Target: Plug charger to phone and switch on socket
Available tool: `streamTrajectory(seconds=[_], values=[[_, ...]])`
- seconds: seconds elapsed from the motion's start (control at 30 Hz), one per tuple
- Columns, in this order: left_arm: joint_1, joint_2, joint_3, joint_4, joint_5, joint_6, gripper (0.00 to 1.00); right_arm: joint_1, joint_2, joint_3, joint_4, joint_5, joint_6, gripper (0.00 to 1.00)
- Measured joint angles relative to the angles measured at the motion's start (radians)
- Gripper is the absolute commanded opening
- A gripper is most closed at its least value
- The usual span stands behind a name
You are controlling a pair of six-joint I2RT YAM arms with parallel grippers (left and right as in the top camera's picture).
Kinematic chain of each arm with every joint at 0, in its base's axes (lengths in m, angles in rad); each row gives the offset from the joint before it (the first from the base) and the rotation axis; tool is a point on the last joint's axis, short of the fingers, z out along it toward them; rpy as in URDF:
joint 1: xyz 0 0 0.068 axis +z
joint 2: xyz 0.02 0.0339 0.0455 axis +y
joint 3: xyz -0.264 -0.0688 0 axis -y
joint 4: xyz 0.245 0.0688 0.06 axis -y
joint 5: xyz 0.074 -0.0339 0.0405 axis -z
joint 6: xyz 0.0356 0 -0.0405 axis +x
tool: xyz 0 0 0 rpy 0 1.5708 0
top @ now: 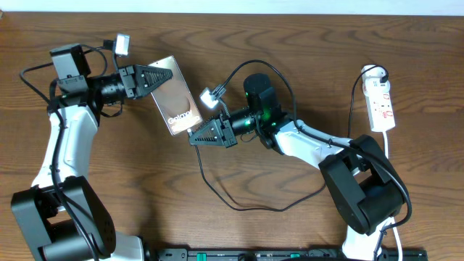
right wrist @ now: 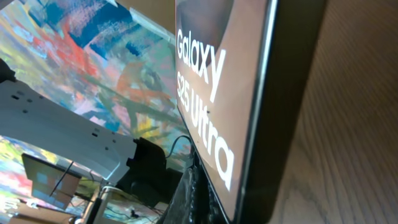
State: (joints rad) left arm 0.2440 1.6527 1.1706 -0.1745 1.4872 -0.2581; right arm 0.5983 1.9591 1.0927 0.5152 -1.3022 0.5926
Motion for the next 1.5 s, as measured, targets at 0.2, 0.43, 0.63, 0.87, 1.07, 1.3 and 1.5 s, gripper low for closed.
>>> streamTrajectory(seconds=[0.2, 0.43, 0.63, 0.87, 1.07, 1.3, 1.5], values=[[-0.003, 0.000, 0.000, 0.000, -0.002, 0.000, 0.07, 0.001, 0.000, 0.000, -0.001, -0.001, 0.000, 0.01], [-0.003, 0.000, 0.000, 0.000, -0.001, 0.000, 0.07, 0.001, 0.000, 0.000, -0.001, -0.001, 0.001, 0.01], [-0.003, 0.000, 0.000, 0.001, 0.003, 0.009, 0.07, 0.001, 0.000, -0.001, -0.001, 0.002, 0.025, 0.01], [-0.003, 0.000, 0.000, 0.005, 0.007, 0.024, 0.08, 0.001, 0.000, -0.003, 0.006, 0.012, 0.067, 0.01], [-0.003, 0.000, 0.000, 0.007, 0.007, 0.027, 0.07, 0.001, 0.000, -0.008, 0.030, 0.013, 0.104, 0.01], [-0.003, 0.000, 0.002, 0.010, 0.007, 0.027, 0.07, 0.002, 0.007, -0.011, 0.067, 0.012, 0.139, 0.01], [-0.003, 0.000, 0.002, 0.011, 0.007, 0.027, 0.07, 0.002, 0.011, -0.013, 0.089, 0.010, 0.163, 0.01]])
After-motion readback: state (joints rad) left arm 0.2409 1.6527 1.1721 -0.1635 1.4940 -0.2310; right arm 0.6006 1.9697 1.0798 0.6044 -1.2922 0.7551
